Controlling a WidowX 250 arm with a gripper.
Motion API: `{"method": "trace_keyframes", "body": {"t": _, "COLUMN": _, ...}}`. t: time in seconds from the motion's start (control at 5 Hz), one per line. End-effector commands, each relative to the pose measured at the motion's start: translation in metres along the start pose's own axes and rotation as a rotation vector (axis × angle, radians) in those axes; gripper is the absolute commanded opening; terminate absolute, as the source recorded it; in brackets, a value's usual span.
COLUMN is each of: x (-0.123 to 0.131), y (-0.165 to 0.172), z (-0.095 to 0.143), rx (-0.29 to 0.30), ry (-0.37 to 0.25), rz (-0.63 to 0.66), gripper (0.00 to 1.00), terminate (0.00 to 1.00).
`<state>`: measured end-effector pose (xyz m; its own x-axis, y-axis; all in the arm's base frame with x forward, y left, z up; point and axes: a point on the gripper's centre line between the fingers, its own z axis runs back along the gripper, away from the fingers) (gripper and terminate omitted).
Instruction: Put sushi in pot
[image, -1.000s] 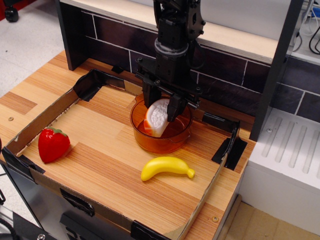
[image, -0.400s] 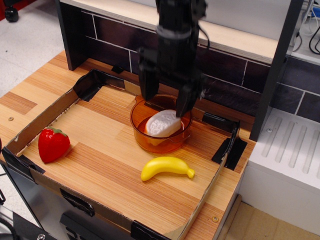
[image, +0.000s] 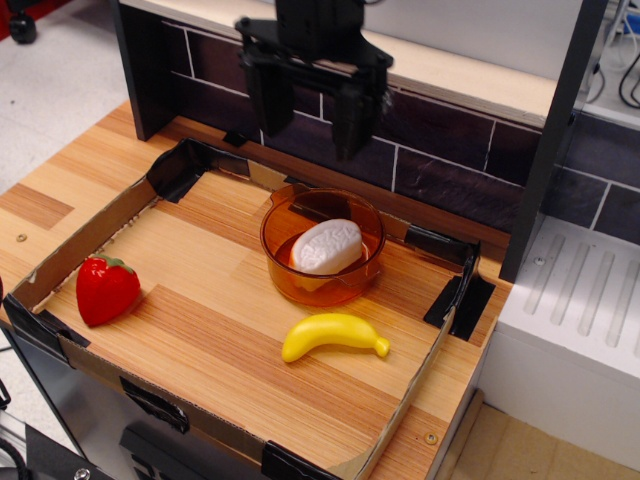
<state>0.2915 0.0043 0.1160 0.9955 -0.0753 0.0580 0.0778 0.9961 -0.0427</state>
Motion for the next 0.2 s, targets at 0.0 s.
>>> {"method": "trace_keyframes", "body": {"t": 0.0, "x": 0.0104, "y": 0.0100, "z": 0.0215, "rx": 0.006, "ry": -0.069, "rz": -0.002, "gripper": 1.00, "terminate": 1.00}}
